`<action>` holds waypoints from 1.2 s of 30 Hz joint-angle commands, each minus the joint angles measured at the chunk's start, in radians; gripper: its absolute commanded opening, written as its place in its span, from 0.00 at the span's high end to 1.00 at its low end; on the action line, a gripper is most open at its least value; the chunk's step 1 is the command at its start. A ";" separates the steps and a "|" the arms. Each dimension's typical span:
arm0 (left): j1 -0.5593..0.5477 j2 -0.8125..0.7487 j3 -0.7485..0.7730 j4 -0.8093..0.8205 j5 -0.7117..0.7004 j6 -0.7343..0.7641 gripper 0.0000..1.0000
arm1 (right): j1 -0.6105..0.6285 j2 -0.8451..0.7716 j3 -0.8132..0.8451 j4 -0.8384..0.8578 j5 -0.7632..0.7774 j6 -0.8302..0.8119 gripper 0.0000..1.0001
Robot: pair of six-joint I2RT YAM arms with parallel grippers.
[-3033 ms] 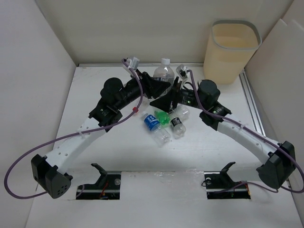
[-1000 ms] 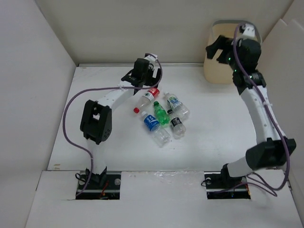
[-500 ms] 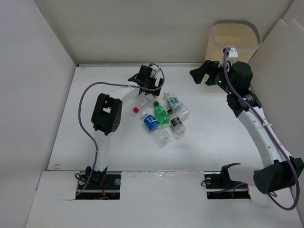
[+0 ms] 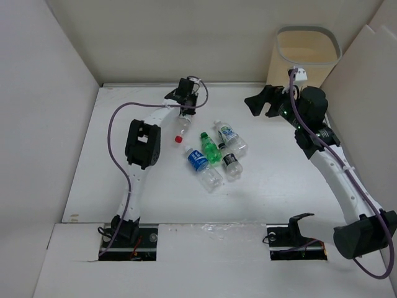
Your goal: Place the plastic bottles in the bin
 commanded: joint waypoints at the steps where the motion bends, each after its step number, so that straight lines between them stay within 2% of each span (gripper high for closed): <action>1: 0.104 0.009 0.092 -0.090 -0.029 -0.048 1.00 | 0.016 -0.044 0.004 0.049 -0.023 0.000 0.00; 3: 0.162 -0.009 0.117 -0.113 0.037 -0.084 1.00 | 0.028 -0.044 0.004 0.039 -0.032 0.000 0.00; 7: 0.173 -0.140 0.108 -0.099 0.100 -0.098 1.00 | 0.065 -0.007 0.015 0.065 -0.067 -0.018 0.00; 9: 0.162 -0.215 0.082 -0.072 0.138 -0.119 1.00 | 0.080 0.014 0.015 0.120 -0.190 -0.018 0.00; 10: 0.162 -0.308 0.059 -0.050 0.157 -0.137 1.00 | 0.095 0.028 0.015 0.191 -0.239 -0.018 0.00; 11: 0.162 -0.357 -0.005 -0.023 0.184 -0.180 1.00 | 0.105 0.057 0.015 0.220 -0.283 -0.018 0.00; 13: 0.162 -0.512 -0.082 0.091 0.291 -0.235 1.00 | 0.129 0.096 0.045 0.246 -0.368 -0.018 0.00; 14: 0.162 -0.560 -0.168 0.147 0.334 -0.269 1.00 | 0.129 0.140 0.062 0.247 -0.391 -0.018 0.00; 15: 0.162 -0.601 -0.205 0.198 0.421 -0.291 1.00 | 0.144 0.160 0.079 0.247 -0.411 -0.018 0.00; 17: 0.162 -0.695 -0.274 0.359 0.509 -0.393 1.00 | 0.154 0.194 0.122 0.257 -0.425 -0.004 0.00; 20: 0.133 -0.753 -0.334 0.491 0.643 -0.498 1.00 | 0.200 0.244 0.177 0.257 -0.399 -0.004 0.00; 25: 0.041 -0.830 -0.450 0.671 0.703 -0.587 1.00 | 0.266 0.310 0.211 0.257 -0.298 0.019 0.00; 27: 0.023 -0.853 -0.481 0.747 0.715 -0.607 1.00 | 0.275 0.320 0.201 0.303 -0.342 0.042 0.00; 28: 0.012 -0.853 -0.492 0.758 0.715 -0.616 1.00 | 0.284 0.320 0.179 0.404 -0.359 0.084 0.00; 31: 0.012 -0.864 -0.526 0.795 0.737 -0.639 1.00 | 0.295 0.306 0.115 0.528 -0.382 0.121 0.00; 36: 0.012 -0.875 -0.566 0.873 0.784 -0.702 1.00 | 0.304 0.307 0.102 0.592 -0.344 0.144 0.00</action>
